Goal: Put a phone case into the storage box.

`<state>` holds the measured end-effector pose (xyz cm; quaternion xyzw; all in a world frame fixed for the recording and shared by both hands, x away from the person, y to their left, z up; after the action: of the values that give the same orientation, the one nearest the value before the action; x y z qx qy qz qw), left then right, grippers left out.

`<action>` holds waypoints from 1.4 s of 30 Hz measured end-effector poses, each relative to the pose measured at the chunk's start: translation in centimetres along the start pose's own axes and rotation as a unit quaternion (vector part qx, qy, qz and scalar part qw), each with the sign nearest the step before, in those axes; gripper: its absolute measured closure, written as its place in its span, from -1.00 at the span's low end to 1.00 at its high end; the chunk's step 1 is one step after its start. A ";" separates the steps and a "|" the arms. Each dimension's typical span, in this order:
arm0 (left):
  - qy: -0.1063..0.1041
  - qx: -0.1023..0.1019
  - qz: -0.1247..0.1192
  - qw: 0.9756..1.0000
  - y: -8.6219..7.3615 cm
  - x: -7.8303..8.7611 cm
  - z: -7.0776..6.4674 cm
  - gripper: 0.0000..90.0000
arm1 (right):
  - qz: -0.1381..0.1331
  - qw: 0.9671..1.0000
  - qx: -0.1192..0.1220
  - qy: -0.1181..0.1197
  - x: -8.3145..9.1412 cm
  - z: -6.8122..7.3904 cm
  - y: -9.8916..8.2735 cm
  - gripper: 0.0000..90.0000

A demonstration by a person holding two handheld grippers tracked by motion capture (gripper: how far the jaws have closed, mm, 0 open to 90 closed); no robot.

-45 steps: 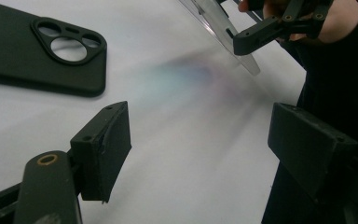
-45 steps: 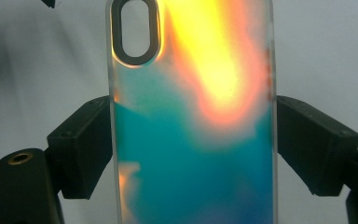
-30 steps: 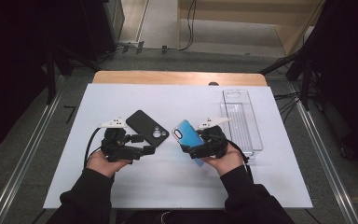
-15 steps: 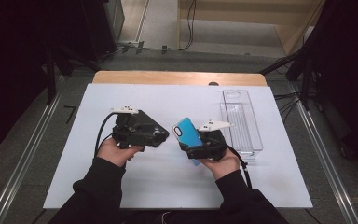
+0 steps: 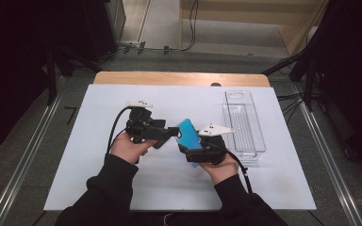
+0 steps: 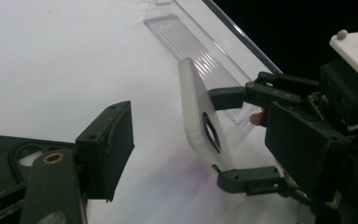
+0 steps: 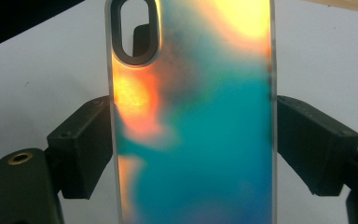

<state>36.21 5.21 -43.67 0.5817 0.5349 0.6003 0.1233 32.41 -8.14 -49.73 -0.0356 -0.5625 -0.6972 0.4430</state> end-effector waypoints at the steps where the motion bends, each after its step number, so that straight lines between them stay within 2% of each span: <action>1: 0.000 0.000 0.000 1.000 0.0 0.0 0.0 -0.45 | -0.001 1.000 0.001 0.000 0.0 0.0 0.0 -0.68; 5: 0.005 0.003 0.005 1.000 0.1 -0.7 0.1 -0.41 | -0.008 1.000 0.000 0.001 0.0 0.2 0.0 -0.68; 6: 0.005 0.009 0.008 1.000 0.1 -1.1 0.1 -0.33 | -0.010 1.000 -0.001 0.003 0.0 0.2 -0.1 -0.68; 9: 0.004 0.017 0.010 1.000 0.1 -1.4 0.0 -0.27 | -0.012 1.000 -0.002 0.003 -0.1 0.3 -0.1 -0.68; 10: 0.004 0.020 0.015 1.000 0.1 -1.7 0.0 -0.13 | -0.012 1.000 -0.001 0.004 -0.1 0.4 -0.1 -0.68; 12: 0.006 0.022 0.015 1.000 0.1 -1.8 0.0 -0.11 | -0.013 1.000 -0.001 0.004 -0.2 0.4 -0.1 -0.68; 13: 0.003 0.025 0.018 1.000 0.0 -2.0 -0.1 0.06 | -0.016 1.000 0.000 0.004 -0.2 0.5 -0.1 -0.68; 15: 0.006 0.025 0.017 1.000 0.0 -2.0 -0.1 0.07 | -0.017 1.000 0.000 0.004 -0.2 0.5 -0.1 -0.68; 16: 0.007 0.024 0.017 1.000 0.0 -2.1 -0.1 0.20 | -0.019 1.000 0.000 0.007 -0.1 0.7 -0.1 -0.68; 19: 0.009 0.027 0.005 1.000 0.2 -2.0 0.0 0.29 | -0.022 1.000 -0.001 0.011 -0.2 0.8 0.0 -0.68; 21: -0.003 0.035 0.003 0.999 0.2 -2.0 -0.1 0.51 | -0.024 1.000 -0.002 0.013 -0.2 0.9 0.0 -0.68; 25: -0.025 0.052 0.003 0.998 0.0 -2.2 -0.2 0.69 | -0.027 1.000 0.002 0.013 -0.2 1.0 0.0 -0.68; 28: -0.045 0.068 -0.002 0.997 0.0 -2.2 -0.2 0.74 | -0.027 1.000 0.002 0.012 -0.3 1.0 -0.1 -0.68; 32: -0.055 0.078 -0.011 0.995 0.2 -2.0 -0.3 0.77 | -0.033 0.999 0.007 0.013 -0.3 1.0 0.0 -0.68; 38: -0.079 0.099 -0.021 0.992 0.3 -1.7 -0.5 0.80 | -0.036 0.999 0.018 0.019 -0.2 1.1 0.1 -0.69; 41: -0.080 0.096 -0.021 0.992 0.4 -1.6 -0.6 0.81 | -0.035 0.999 0.021 0.024 -0.3 1.1 0.1 -0.69; 42: -0.081 0.096 -0.025 0.992 0.4 -1.5 -0.6 0.81 | -0.033 0.999 0.023 0.035 -0.2 1.2 0.1 -0.68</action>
<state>36.31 3.58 -43.99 0.6244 0.5926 0.4935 0.1244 32.06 -7.01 -49.37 0.0176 -0.5630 -0.6995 0.4398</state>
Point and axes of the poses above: each handheld gripper's, and its own axes: x roughly backward along the jaws, y roughly out of its top, z roughly to its left, the point moved 7 cm from there along -x, roughly forward along the jaws, and after that the axes turned 14 degrees about -x, right-handed, at the moved point
